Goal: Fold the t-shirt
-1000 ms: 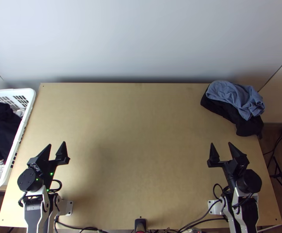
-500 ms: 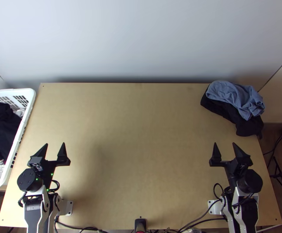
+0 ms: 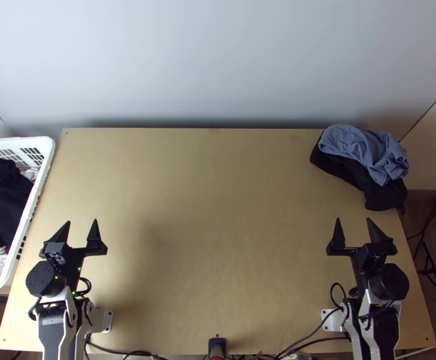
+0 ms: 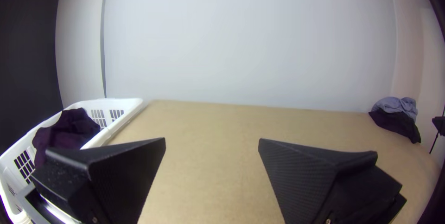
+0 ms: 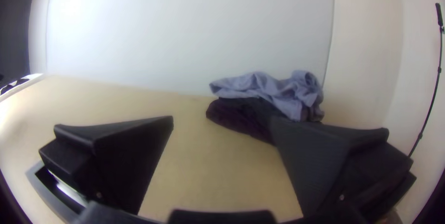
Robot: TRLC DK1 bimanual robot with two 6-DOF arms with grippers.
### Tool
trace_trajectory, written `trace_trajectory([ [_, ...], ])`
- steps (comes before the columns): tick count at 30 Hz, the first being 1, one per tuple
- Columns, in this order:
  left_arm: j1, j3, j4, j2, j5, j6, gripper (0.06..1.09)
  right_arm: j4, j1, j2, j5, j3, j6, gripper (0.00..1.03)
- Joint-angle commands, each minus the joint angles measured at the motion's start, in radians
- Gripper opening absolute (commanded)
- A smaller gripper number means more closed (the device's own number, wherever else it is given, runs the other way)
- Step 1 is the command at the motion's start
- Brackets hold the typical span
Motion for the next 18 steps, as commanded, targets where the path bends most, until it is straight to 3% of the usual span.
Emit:
trace_trajectory([
  [1, 0.005, 0.051, 0.079, 0.014, -0.004, 0.002, 0.96, 0.072, 0.017, 0.011, 0.001, 0.046, -0.052, 0.93],
  [4, 0.002, 0.115, 0.109, 0.100, -0.002, -0.004, 0.95, 0.068, 0.044, 0.120, 0.002, 0.143, -0.054, 0.93],
  [7, 0.005, 0.230, 0.114, 0.289, -0.004, -0.027, 1.03, 0.068, 0.046, 0.290, 0.004, 0.261, -0.029, 0.93],
  [10, 0.007, 0.335, 0.109, 0.409, -0.004, -0.039, 1.04, 0.069, 0.048, 0.418, 0.004, 0.377, -0.002, 0.93],
  [15, -0.030, 0.540, 0.048, 0.599, -0.023, -0.057, 1.04, 0.031, 0.091, 0.654, 0.013, 0.629, 0.081, 0.93],
  [18, -0.033, 0.704, -0.042, 0.734, -0.025, -0.088, 1.04, -0.024, 0.153, 0.794, 0.027, 0.770, 0.081, 0.93],
])
